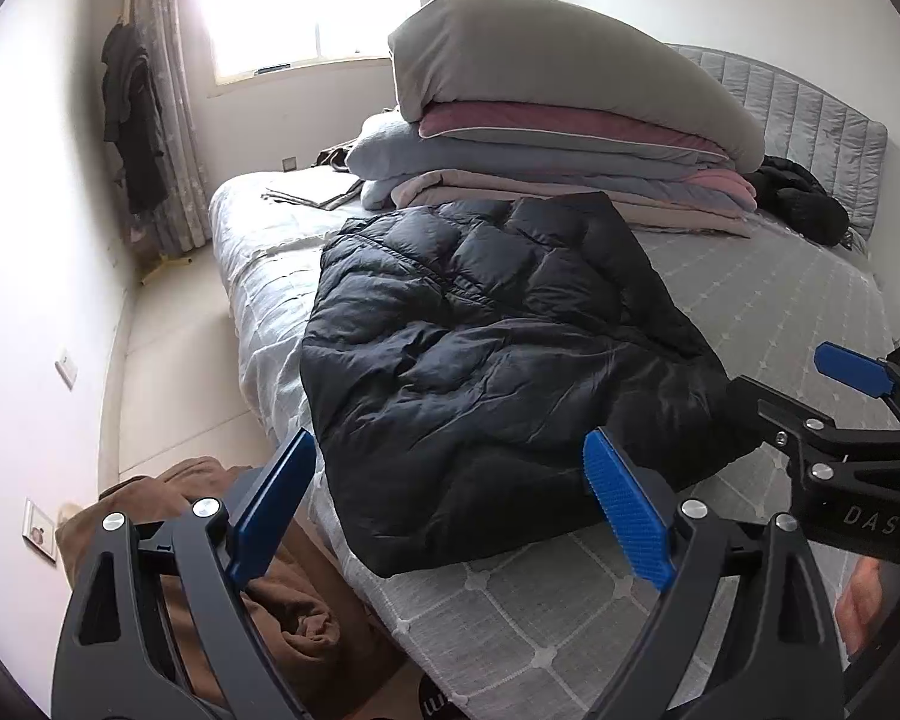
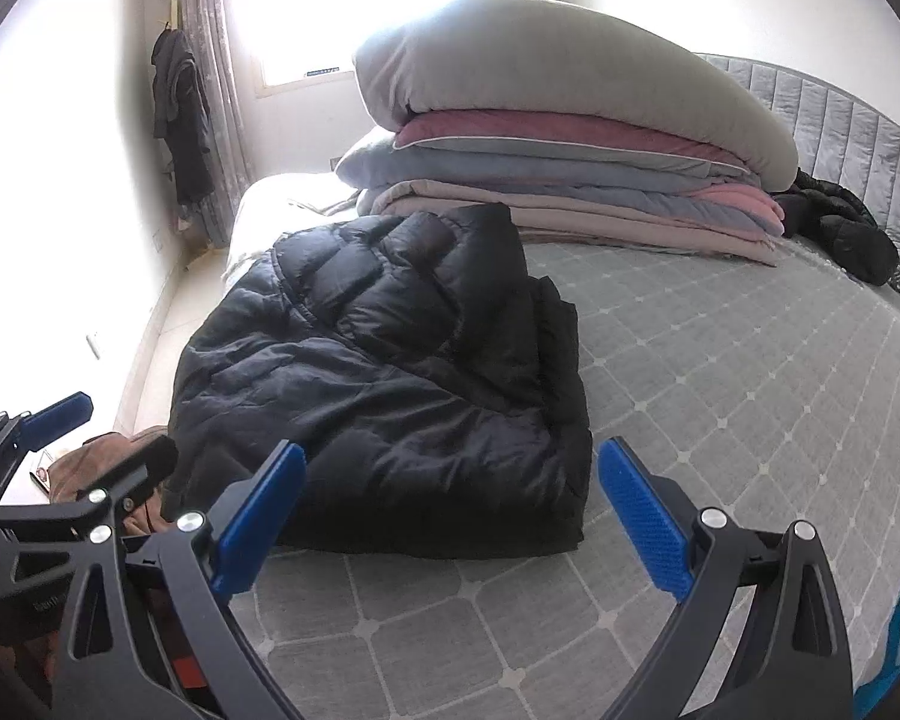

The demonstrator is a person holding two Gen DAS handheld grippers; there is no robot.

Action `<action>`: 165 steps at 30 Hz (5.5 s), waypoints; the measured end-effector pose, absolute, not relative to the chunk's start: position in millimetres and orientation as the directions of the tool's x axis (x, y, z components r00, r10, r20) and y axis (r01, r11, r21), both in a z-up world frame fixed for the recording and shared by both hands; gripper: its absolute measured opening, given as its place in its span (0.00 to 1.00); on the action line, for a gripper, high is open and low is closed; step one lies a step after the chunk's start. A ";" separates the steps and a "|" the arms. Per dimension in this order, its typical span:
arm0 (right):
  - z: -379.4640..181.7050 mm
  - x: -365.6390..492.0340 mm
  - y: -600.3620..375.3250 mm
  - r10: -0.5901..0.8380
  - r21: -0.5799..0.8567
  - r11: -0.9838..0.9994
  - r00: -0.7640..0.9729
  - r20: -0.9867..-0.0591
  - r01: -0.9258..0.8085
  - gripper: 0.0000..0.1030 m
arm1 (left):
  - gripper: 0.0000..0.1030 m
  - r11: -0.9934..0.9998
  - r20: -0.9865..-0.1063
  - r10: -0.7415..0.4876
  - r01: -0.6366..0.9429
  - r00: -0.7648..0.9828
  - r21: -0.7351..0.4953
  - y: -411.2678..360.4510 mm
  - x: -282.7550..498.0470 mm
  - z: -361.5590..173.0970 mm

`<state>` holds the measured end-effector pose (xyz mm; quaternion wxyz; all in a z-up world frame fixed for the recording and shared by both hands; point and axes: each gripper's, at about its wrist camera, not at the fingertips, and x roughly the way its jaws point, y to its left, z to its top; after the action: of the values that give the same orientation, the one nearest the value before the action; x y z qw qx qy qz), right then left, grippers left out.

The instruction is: Fold large clothes

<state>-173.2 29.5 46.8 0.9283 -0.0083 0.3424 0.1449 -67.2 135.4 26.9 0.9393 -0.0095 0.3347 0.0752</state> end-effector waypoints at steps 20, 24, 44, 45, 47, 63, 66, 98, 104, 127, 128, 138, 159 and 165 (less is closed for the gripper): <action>40.9 -169.6 30.0 0.255 0.089 0.961 0.710 -0.656 -0.263 0.92 | 0.85 0.992 -0.661 0.076 -0.121 0.747 -0.022 140.4 -61.7 23.4; 39.2 -170.6 26.8 0.261 0.099 0.960 0.705 -0.660 -0.263 0.92 | 0.85 0.993 -0.652 0.096 -0.119 0.752 0.009 137.3 -60.1 22.8; 35.6 -179.7 5.6 0.269 0.129 0.960 0.686 -0.676 -0.249 0.92 | 0.93 0.985 -0.672 0.120 -0.175 0.731 -0.014 135.9 -49.3 17.8; 35.3 -180.0 5.7 0.269 0.129 0.960 0.686 -0.676 -0.249 0.92 | 0.93 0.983 -0.678 0.130 -0.183 0.723 -0.007 135.5 -48.5 16.7; 35.0 -180.1 4.7 0.270 0.131 0.960 0.685 -0.677 -0.249 0.92 | 0.93 0.982 -0.684 0.138 -0.189 0.716 0.000 134.4 -47.4 16.0; 30.1 -180.1 -1.9 0.283 0.155 0.957 0.665 -0.691 -0.246 0.92 | 0.93 0.978 -0.688 0.154 -0.211 0.709 0.002 133.9 -44.1 15.1; 30.1 -180.3 -2.7 0.284 0.157 0.957 0.664 -0.691 -0.246 0.92 | 0.93 0.977 -0.693 0.154 -0.214 0.704 0.000 134.4 -43.1 14.1; 28.5 -194.8 -31.4 0.276 0.186 0.961 0.659 -0.699 -0.206 0.92 | 0.93 0.976 -0.704 0.112 -0.210 0.701 -0.054 137.0 -28.7 7.8; 28.0 -200.5 -46.6 0.263 0.190 0.965 0.659 -0.705 -0.182 0.92 | 0.93 0.975 -0.714 0.096 -0.211 0.693 -0.074 132.8 -25.5 6.2; 7.5 -205.7 -65.1 0.255 0.202 0.967 0.619 -0.743 -0.156 0.92 | 0.93 0.962 -0.720 0.037 -0.220 0.693 -0.163 135.2 -26.1 0.3; 6.6 -205.5 -65.6 0.257 0.205 0.966 0.616 -0.745 -0.155 0.92 | 0.93 0.964 -0.699 0.039 -0.212 0.714 -0.163 134.1 -28.5 3.0; 5.3 -208.1 -71.8 0.259 0.214 0.966 0.609 -0.750 -0.147 0.92 | 0.93 0.976 -0.681 0.122 -0.213 0.722 -0.050 118.2 -25.6 7.2; -0.8 -211.0 -79.5 0.255 0.222 0.966 0.602 -0.756 -0.130 0.92 | 0.93 0.977 -0.702 0.106 -0.204 0.704 -0.057 115.6 -23.3 3.4; -2.0 -211.4 -79.9 0.258 0.227 0.965 0.600 -0.757 -0.128 0.92 | 0.93 0.973 -0.691 0.048 -0.189 0.722 -0.130 119.4 -24.9 2.2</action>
<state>-211.4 -79.9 -2.0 0.8912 0.0750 0.4341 0.1081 -24.9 119.4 2.2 0.9228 -0.0958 0.3675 0.0643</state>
